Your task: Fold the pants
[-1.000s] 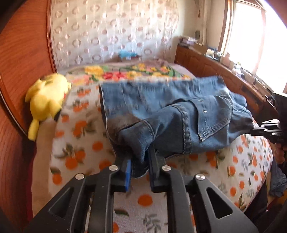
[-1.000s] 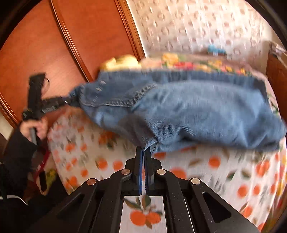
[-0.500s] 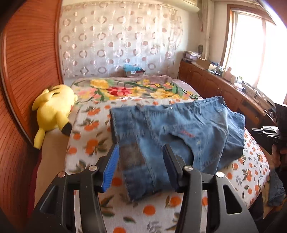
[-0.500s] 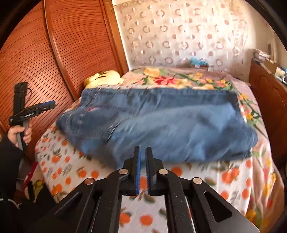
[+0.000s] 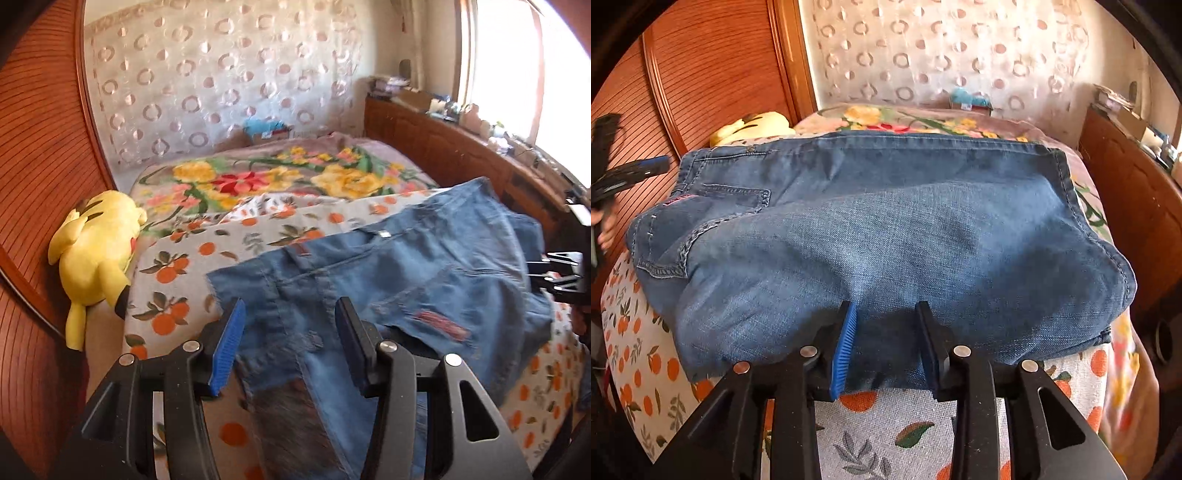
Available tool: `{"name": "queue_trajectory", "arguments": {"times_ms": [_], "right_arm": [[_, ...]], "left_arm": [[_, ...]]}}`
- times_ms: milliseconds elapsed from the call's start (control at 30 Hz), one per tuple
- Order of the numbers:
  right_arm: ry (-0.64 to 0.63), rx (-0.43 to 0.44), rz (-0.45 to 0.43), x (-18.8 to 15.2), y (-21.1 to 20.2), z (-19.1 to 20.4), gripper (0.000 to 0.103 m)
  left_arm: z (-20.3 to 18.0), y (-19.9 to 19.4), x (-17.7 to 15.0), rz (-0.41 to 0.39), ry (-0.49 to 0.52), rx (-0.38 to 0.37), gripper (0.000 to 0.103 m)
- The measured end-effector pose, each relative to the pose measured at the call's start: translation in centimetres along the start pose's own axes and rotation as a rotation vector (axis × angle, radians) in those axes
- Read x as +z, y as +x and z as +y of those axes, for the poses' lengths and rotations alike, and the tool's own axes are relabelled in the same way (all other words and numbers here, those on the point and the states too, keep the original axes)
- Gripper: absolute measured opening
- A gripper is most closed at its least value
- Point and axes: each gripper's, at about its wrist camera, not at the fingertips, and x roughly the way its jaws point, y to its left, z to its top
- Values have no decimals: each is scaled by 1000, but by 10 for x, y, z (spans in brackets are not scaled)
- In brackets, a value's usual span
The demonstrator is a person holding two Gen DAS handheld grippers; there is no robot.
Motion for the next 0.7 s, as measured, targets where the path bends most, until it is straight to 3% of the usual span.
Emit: {"name": "queue_trajectory", "arguments": {"times_ms": [200,500,600,667,700], "right_arm": [[10,8,-31,-11,-3,2,34],[5,4,-32,-12,-4,-15,35],[14,18,-33,-10,-5,-18,35],[16,20,-33,-10,-5,-19,35],[14,17,-33,-10,-4,-18,35]], "left_arm": [[25,34,8,33,-33,59,52],[28,54,5,59,8,36,52],[26,56,4,65,10,33,35],[26,56,5,70,8,21,12],[25,55,5,62,10,24,11]]}}
